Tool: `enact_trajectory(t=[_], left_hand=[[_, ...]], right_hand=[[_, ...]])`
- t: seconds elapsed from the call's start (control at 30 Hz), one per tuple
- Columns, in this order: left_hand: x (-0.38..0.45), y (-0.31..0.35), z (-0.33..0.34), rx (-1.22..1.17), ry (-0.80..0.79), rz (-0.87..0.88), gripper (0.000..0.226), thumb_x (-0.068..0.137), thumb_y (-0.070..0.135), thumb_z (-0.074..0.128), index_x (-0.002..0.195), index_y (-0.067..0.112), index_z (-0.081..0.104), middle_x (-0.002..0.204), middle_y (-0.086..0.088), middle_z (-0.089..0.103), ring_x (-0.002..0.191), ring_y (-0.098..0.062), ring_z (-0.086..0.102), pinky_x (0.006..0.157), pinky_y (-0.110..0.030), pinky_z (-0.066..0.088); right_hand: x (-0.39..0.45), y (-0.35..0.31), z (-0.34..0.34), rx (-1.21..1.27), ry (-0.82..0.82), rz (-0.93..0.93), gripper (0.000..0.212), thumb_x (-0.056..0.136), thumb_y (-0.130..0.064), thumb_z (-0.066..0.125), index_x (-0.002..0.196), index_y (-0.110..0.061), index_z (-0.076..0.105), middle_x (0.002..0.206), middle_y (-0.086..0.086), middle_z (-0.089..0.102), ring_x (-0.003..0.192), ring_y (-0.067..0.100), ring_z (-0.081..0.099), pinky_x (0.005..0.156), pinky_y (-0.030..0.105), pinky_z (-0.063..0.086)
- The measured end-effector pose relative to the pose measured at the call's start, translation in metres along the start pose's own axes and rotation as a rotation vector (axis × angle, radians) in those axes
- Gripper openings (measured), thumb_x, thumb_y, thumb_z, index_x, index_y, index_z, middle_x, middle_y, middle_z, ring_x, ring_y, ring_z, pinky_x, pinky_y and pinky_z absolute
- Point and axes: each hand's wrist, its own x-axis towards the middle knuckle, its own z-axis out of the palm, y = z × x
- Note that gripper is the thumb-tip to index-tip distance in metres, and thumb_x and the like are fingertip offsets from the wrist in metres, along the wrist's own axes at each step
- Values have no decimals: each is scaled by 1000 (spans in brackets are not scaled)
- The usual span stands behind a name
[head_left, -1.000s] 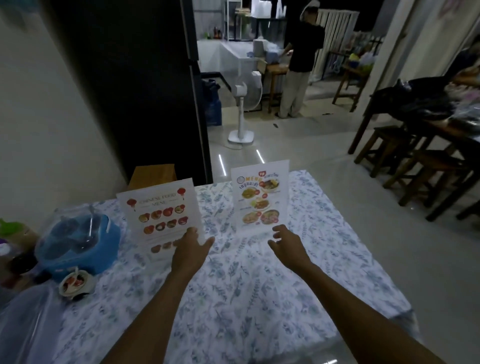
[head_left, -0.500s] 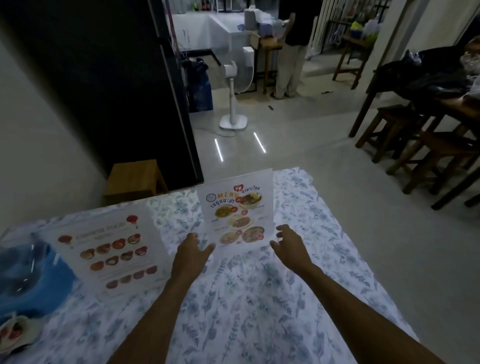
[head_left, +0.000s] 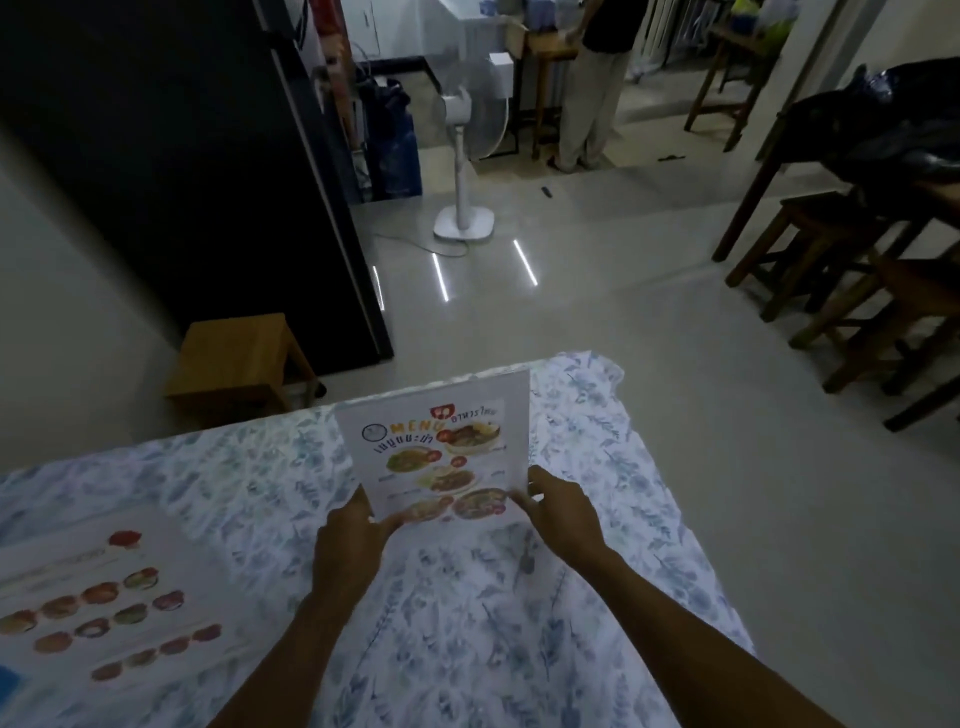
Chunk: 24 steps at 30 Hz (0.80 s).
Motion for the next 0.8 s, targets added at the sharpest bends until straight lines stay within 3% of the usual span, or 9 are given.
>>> enact_trajectory(t=[0.27,0.4,0.57,0.8], left_hand=[[62,85,59,-18,-61,101,62,80,46,76,132,17,59,117,-7,72,96,-25,70,75,-34,58],[94,124,90,-54,-94,140,59,85,41,74,135,17,56,119,-8,71,96,-24,70,76,-32,56],[124,147,116,-139,-94,192,49,86,34,74,131,18,61,112,-4,73,84,-11,64,63,-17,46],[165,162,128,-162,-90,208,46,86,36,74,128,22,64,108,1,74,87,-12,68,71,-26,53]], right_hand=[[68,47,-66,-2,94,68,28,92,-42,61,105,-18,61,103,3,71,90,22,68,68,29,47],[107,71,-96,8,134,96,32,91,-44,61,110,-18,62,103,3,74,91,22,70,76,37,57],[146,95,-111,22,152,113,27,91,-44,61,102,-19,59,98,4,73,87,23,69,76,40,57],[192,101,-125,21,153,79,33,90,-50,60,105,-21,61,107,5,73,95,23,69,81,39,56]])
